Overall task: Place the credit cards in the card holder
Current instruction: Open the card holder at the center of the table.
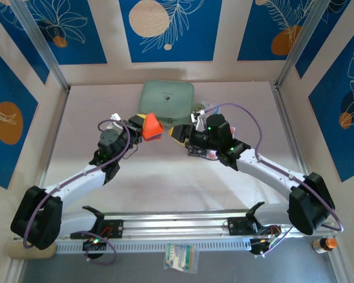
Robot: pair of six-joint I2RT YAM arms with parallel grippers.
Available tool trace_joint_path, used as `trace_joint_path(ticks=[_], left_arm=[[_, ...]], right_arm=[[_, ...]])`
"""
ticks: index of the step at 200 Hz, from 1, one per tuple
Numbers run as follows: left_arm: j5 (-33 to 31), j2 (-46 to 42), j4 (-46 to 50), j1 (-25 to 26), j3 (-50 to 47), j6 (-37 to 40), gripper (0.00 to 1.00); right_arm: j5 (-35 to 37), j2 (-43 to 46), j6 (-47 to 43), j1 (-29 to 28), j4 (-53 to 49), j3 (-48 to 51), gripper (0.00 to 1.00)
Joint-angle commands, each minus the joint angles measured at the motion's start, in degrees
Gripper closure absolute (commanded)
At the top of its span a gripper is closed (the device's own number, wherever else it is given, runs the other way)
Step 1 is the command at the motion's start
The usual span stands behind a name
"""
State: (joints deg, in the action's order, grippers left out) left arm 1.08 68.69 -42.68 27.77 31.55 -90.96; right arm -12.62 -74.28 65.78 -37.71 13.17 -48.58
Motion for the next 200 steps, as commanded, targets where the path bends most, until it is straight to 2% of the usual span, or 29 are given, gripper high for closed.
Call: trace_joint_path(ticks=[1,42,93,200], left_arm=[[-3.08,-0.72,-3.29,1.14,2.74,-3.26,1.0],[-3.19,-0.06,-3.44,1.59,4.06,-3.3,1.0],[-3.24,0.11,-3.64,2.09,3.65,-2.99,1.0],[-2.82,1.4,-4.61,4.17,3.49,-2.29,1.0]], right_arm=[[-3.11,-2.62,6.18,-1.45,11.25,0.53,0.51],[-2.85,-5.91,9.11,-3.13,15.74,0.76,0.51],[-2.59,-5.85,9.76,-3.33,16.35,1.11,0.51],[-3.73,-5.09,9.72,0.12,15.66,0.33,0.53]])
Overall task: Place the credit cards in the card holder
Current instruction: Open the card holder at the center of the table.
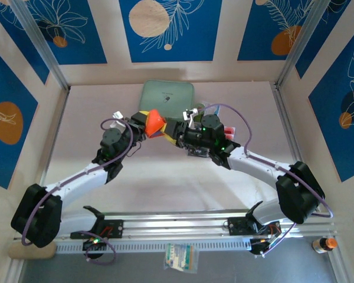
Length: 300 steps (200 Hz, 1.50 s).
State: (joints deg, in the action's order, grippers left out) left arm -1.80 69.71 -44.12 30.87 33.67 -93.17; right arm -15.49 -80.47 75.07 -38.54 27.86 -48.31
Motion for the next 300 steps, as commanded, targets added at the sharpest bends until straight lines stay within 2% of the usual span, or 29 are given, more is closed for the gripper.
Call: trace_joint_path(ticks=[1,127,147,170,176,180,187,192,202,216,242,261,279,300], left_arm=[[0.06,0.36,-3.21,1.09,1.38,-0.09,1.0],[2.72,5.2,-8.99,2.66,2.34,-0.88,1.0],[3.37,5.95,-9.66,2.79,2.55,-0.88,1.0],[4.47,6.4,-9.85,2.79,2.77,-0.03,1.0],[4.75,6.4,-9.85,2.79,2.63,0.44,1.0],[4.99,6.4,-9.72,2.75,2.52,0.92,0.94],[5.35,6.25,-9.21,2.7,2.3,1.73,0.76],[5.76,6.02,-8.75,2.61,2.09,2.57,0.59],[6.8,5.22,-6.58,2.07,1.64,4.86,0.32],[8.51,3.19,-1.49,0.89,0.94,8.87,0.01],[11.44,-2.35,13.04,-1.72,1.76,19.93,0.0],[11.17,-5.67,32.34,-2.04,7.48,31.83,0.0],[10.76,-5.11,47.11,-2.0,14.58,40.73,0.0],[11.02,-2.29,55.85,-1.25,21.06,45.66,0.0]], right_arm=[[-0.91,1.1,0.39,0.98,0.97,0.06,0.53],[-7.26,-2.77,4.55,3.2,7.31,0.95,0.69],[-7.73,-3.07,5.19,3.3,8.82,1.63,0.77],[-8.33,-2.87,4.91,3.78,9.42,2.16,0.97],[-8.42,-2.71,4.68,3.95,9.21,2.33,1.0],[-8.42,-2.48,4.35,4.11,8.88,2.49,1.0],[-8.5,-2.08,3.48,4.37,8.19,2.73,1.0],[-8.39,-1.63,2.52,4.57,7.34,2.92,1.0],[-7.94,-0.35,-0.59,4.88,4.37,3.13,1.0],[-6.34,1.89,-7.15,4.9,-3.13,2.89,1.0],[-1.41,6.06,-20.58,4.58,-16.38,2.69,1.0],[3.38,8.66,-28.69,3.46,-23.52,2.86,1.0],[5.96,10.07,-32.43,2.7,-26.39,3.49,1.0],[7.44,10.33,-33.14,1.95,-26.63,4.05,1.0]])
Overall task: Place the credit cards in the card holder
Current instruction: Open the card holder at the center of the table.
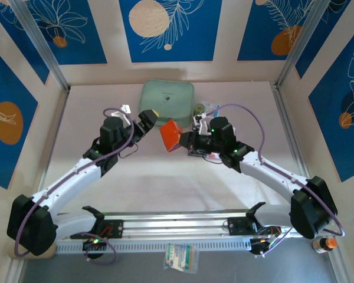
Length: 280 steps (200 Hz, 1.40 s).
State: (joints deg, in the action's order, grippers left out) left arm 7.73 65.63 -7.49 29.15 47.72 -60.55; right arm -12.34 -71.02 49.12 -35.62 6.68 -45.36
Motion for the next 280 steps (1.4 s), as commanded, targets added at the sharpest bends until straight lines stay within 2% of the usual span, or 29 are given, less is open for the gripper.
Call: trace_joint_path(ticks=[1,51,75,178,280], left_arm=[[1.45,1.97,19.46,0.56,7.28,13.25,0.0],[-8.22,9.66,33.19,8.1,20.11,20.77,0.0],[-11.42,12.27,35.34,9.69,22.12,21.62,0.0],[-13.73,17.52,36.51,11.64,21.31,22.93,0.0],[-16.95,10.98,38.23,11.42,14.02,24.85,0.0]], right_arm=[[4.36,0.8,-7.2,-1.0,-5.45,1.09,1.0],[10.03,-1.61,-9.36,-5.6,-7.56,-1.38,1.0],[12.11,-2.31,-10.36,-7.32,-8.93,-2.71,1.0],[14.29,-2.28,-9.84,-8.24,-9.2,-3.06,1.0],[17.3,-1.71,-6.83,-6.57,-10.01,0.03,1.0]])
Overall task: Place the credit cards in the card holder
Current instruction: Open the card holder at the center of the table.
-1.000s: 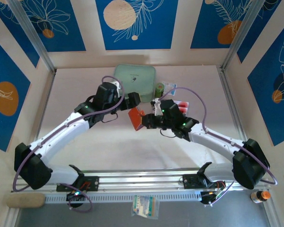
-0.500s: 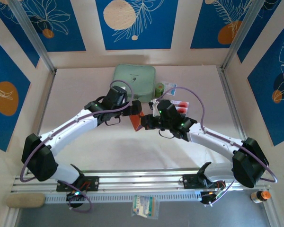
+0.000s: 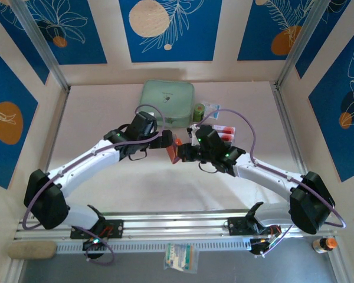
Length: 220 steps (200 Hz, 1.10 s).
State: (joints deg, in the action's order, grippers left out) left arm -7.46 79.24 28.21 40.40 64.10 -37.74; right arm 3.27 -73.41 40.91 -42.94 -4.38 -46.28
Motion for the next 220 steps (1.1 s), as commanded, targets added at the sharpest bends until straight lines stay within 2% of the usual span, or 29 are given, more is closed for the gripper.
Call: trace_joint_path(ticks=[1,68,106,155,220], left_arm=[[-1.76,-2.71,2.55,0.14,-2.51,2.04,0.0],[-2.36,-4.89,5.06,-0.24,-8.67,5.48,0.0],[-2.91,-0.63,6.93,-0.25,-7.82,9.3,0.0],[-3.65,4.85,6.6,-0.15,-7.56,12.47,0.0],[-6.41,-3.62,7.57,-0.16,-4.84,12.58,0.0]], right_arm=[[1.72,0.65,1.43,0.79,1.09,0.98,1.0],[1.83,1.19,6.06,1.64,3.65,5.33,1.0],[3.29,0.53,11.99,0.43,7.98,9.27,1.0],[9.68,-2.18,18.09,-3.64,11.29,12.11,1.0],[18.01,-6.19,18.54,-9.76,8.85,9.29,1.0]])
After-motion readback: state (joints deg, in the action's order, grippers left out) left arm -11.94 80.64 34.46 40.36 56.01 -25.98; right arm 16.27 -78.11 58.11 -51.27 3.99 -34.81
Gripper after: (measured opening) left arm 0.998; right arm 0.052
